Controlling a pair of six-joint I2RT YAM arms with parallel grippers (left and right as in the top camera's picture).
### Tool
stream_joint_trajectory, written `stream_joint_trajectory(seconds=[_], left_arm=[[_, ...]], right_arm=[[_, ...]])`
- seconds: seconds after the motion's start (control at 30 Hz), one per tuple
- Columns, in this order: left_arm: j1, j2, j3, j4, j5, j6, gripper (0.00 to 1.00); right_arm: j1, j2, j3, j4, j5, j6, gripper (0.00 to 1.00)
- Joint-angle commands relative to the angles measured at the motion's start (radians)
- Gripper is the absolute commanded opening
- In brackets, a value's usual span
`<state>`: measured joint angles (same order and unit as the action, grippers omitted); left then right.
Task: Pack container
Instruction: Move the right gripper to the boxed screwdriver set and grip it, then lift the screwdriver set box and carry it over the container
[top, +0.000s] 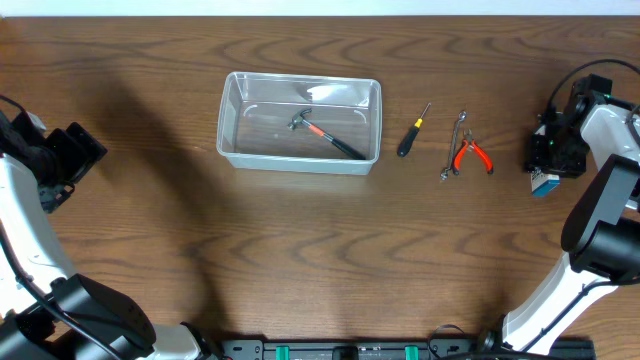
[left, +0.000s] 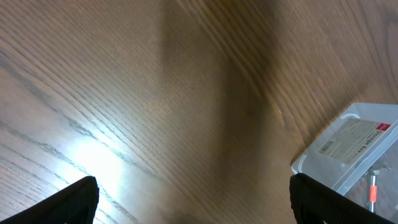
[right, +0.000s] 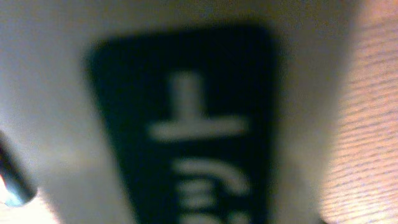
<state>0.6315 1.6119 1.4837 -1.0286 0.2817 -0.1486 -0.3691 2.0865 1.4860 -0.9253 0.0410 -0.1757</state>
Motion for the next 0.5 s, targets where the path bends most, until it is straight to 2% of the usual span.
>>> stream_joint_trajectory(seconds=[0.0, 0.1, 0.17, 0.47], left_arm=[[-0.005, -0.009, 0.011, -0.003, -0.005, 0.017, 0.91], [-0.005, -0.009, 0.011, -0.003, -0.005, 0.018, 0.91], [-0.005, -0.009, 0.011, -0.003, -0.005, 0.017, 0.90], [-0.005, -0.009, 0.011, -0.003, -0.005, 0.018, 0.90]], right_arm=[[-0.004, 0.010, -0.009, -0.002, 0.007, -0.002, 0.28], [-0.004, 0.010, -0.009, -0.002, 0.007, -0.001, 0.10], [-0.003, 0.010, -0.008, -0.002, 0.007, -0.001, 0.03], [0.005, -0.007, 0.097, -0.061, -0.010, 0.018, 0.01]])
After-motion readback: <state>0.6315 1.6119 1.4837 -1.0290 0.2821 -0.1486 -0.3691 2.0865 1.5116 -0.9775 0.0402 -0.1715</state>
